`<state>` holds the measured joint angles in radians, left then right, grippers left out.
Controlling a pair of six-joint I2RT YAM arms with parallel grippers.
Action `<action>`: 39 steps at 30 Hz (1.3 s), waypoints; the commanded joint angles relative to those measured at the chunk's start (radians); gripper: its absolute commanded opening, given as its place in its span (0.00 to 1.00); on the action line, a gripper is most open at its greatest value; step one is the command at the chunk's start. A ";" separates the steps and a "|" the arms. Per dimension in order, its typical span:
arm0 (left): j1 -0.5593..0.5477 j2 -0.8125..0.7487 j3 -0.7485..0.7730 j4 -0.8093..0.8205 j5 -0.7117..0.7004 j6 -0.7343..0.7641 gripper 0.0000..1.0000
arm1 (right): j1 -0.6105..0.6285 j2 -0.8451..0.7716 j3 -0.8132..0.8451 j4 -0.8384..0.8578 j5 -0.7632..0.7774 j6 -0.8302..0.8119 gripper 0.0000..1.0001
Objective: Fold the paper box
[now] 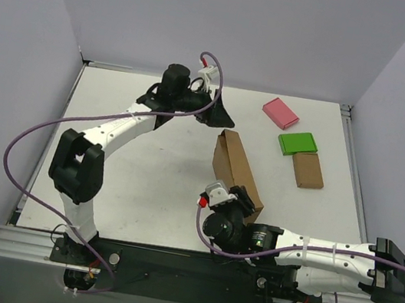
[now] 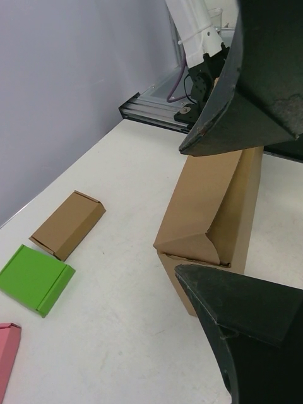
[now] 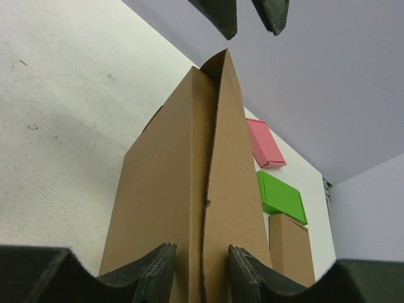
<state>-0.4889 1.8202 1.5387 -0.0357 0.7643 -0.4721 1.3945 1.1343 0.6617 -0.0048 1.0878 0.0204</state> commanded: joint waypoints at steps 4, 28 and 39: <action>-0.008 0.068 0.028 0.065 0.038 -0.039 0.79 | -0.003 0.019 -0.021 -0.150 -0.134 0.099 0.38; -0.008 0.148 -0.093 0.115 0.030 -0.068 0.48 | -0.005 0.064 0.004 -0.159 -0.140 0.105 0.38; -0.017 0.110 -0.241 -0.042 -0.082 0.012 0.44 | -0.014 0.062 0.018 -0.173 -0.127 0.105 0.46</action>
<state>-0.4957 1.9060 1.3853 0.1287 0.7677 -0.5644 1.3926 1.1687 0.6945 -0.0795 1.0824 0.0605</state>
